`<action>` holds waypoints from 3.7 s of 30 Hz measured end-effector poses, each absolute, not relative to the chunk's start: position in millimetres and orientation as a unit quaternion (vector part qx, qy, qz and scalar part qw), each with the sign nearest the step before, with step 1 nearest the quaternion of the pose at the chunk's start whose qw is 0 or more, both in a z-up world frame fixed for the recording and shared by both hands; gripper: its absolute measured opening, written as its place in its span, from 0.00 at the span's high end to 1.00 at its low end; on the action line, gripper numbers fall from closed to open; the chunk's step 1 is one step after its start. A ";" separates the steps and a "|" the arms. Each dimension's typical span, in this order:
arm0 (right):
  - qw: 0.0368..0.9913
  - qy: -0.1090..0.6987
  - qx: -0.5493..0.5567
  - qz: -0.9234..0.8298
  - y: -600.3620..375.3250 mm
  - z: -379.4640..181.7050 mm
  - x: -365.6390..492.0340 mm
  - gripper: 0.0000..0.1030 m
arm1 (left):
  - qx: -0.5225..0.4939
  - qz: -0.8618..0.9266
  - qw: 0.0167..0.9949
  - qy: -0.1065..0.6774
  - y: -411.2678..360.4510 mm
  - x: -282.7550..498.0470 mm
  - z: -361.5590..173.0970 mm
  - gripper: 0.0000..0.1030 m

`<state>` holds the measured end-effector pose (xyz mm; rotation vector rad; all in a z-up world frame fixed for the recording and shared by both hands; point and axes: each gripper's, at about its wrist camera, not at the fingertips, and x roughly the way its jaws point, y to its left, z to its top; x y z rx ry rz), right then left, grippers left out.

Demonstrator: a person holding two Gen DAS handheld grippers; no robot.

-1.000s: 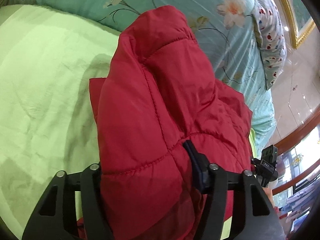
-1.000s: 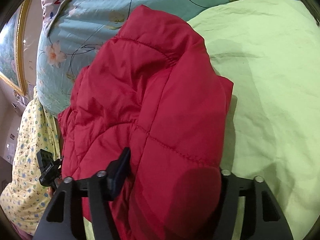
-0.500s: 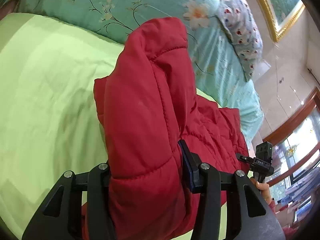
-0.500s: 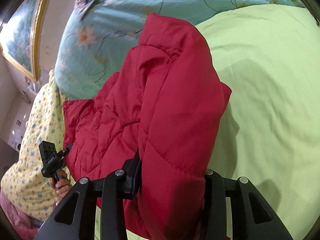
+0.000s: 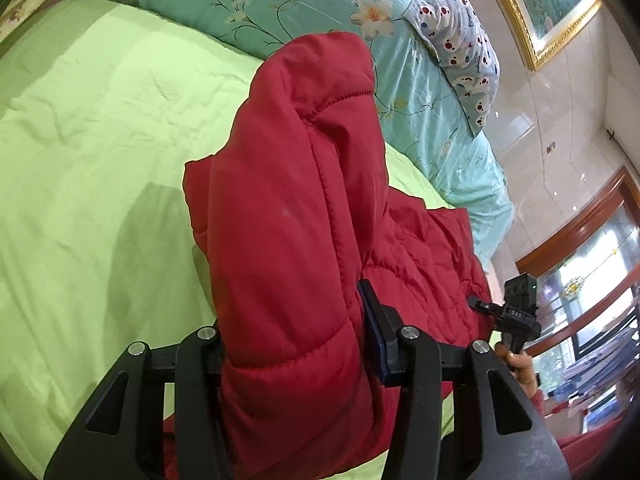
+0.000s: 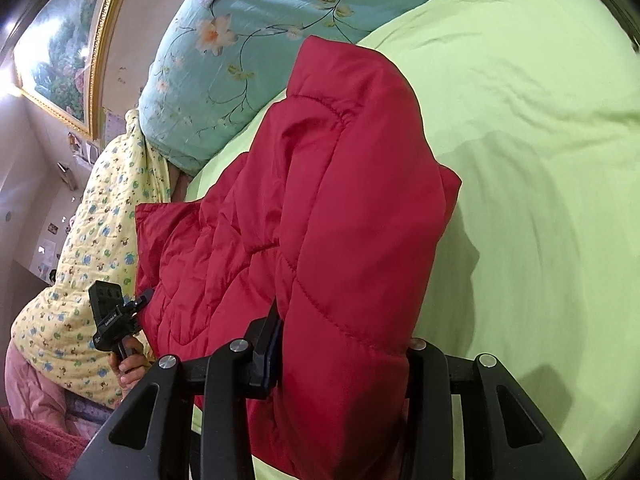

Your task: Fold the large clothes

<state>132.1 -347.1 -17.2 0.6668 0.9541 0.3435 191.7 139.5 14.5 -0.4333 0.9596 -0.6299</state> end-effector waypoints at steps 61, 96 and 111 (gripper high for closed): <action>0.894 0.404 0.185 -0.058 -366.9 -17.0 198.4 0.83 | -0.045 -0.153 0.913 0.375 99.4 199.7 70.3 0.77; 0.894 0.435 0.099 0.046 -255.1 -8.2 152.7 0.32 | -0.031 -0.180 0.873 0.452 55.5 205.6 11.9 0.77; 0.895 0.425 0.124 0.045 -262.3 -21.5 159.7 0.32 | -0.046 -0.167 0.862 0.477 53.8 238.3 -16.6 0.78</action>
